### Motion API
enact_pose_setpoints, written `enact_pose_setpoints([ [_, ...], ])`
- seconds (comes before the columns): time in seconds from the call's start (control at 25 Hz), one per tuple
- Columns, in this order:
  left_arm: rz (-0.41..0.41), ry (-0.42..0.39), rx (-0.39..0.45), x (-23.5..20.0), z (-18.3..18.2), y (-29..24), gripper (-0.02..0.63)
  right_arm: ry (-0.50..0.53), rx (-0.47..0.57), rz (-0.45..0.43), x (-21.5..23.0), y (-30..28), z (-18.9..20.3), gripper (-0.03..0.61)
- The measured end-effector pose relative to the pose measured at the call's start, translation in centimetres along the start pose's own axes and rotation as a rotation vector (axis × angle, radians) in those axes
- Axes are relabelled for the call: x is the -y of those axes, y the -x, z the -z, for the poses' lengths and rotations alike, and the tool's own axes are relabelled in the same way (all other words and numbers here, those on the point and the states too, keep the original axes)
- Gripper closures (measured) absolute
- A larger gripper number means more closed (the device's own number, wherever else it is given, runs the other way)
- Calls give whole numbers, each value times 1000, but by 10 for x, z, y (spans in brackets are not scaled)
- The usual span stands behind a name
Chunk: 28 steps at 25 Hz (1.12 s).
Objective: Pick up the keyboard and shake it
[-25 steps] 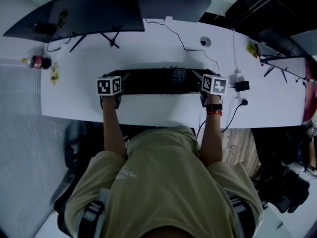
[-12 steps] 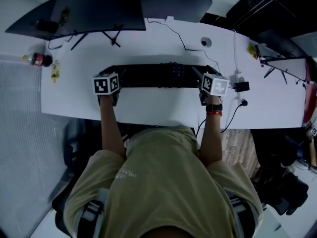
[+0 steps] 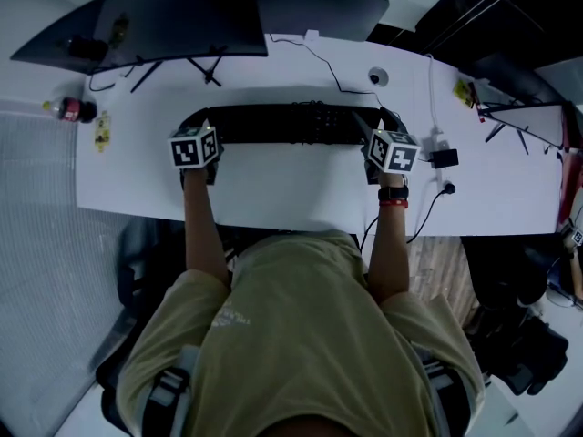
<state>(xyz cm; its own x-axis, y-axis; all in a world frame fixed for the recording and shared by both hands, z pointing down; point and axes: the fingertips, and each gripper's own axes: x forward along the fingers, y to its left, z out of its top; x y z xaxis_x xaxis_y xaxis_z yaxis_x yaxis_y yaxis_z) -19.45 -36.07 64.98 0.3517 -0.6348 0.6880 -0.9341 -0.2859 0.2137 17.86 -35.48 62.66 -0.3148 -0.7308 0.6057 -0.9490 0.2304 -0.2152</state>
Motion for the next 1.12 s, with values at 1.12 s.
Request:
enact_pose_setpoints([
  [1.12,-66,-124,198,6,-19,19,364,109,202,-2,-2,12,-17,225],
])
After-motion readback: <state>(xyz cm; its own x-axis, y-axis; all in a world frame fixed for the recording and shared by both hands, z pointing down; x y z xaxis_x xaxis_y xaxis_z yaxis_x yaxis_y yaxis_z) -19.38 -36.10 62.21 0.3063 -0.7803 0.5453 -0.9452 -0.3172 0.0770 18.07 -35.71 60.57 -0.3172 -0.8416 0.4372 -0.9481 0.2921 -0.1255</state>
